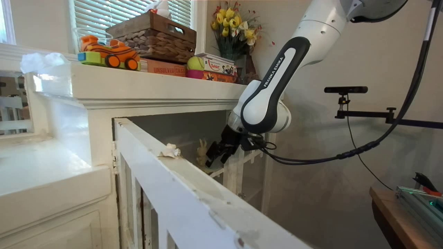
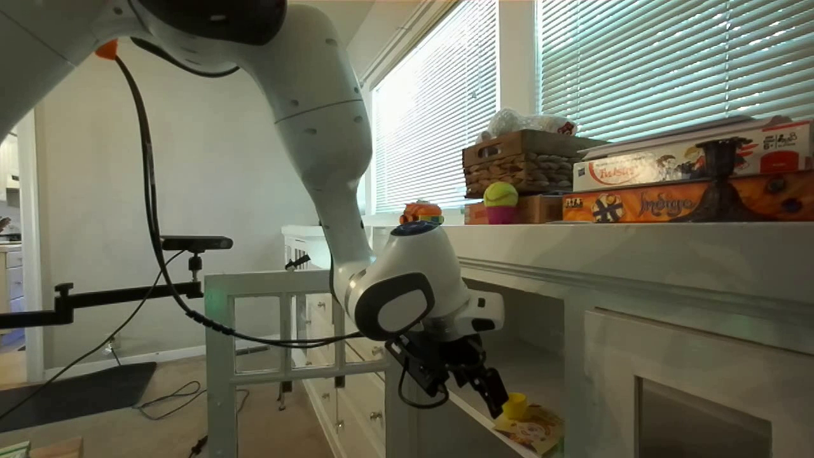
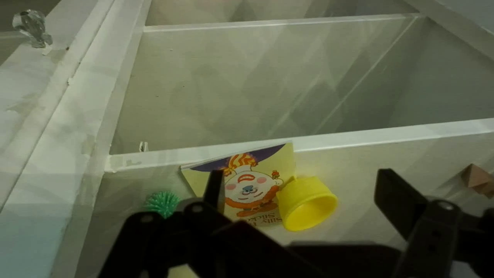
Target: Remove the yellow bowl from the cabinet
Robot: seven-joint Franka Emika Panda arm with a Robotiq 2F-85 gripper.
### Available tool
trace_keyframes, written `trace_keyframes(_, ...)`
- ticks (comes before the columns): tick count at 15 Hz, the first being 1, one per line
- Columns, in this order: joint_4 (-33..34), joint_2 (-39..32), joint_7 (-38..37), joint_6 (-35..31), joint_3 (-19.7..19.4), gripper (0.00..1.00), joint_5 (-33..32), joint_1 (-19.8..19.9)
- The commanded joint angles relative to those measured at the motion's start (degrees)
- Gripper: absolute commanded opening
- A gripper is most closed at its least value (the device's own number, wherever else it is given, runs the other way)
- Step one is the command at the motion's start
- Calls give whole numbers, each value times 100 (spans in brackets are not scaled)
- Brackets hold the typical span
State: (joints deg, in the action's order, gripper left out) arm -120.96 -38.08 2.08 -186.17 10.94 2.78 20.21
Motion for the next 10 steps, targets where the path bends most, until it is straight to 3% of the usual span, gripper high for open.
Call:
trace_keyframes(1,351,-333,-95,-204,-232,100,-27,-223)
trace_keyframes(10,960,-855,-496,-493,-445,100,147,-540)
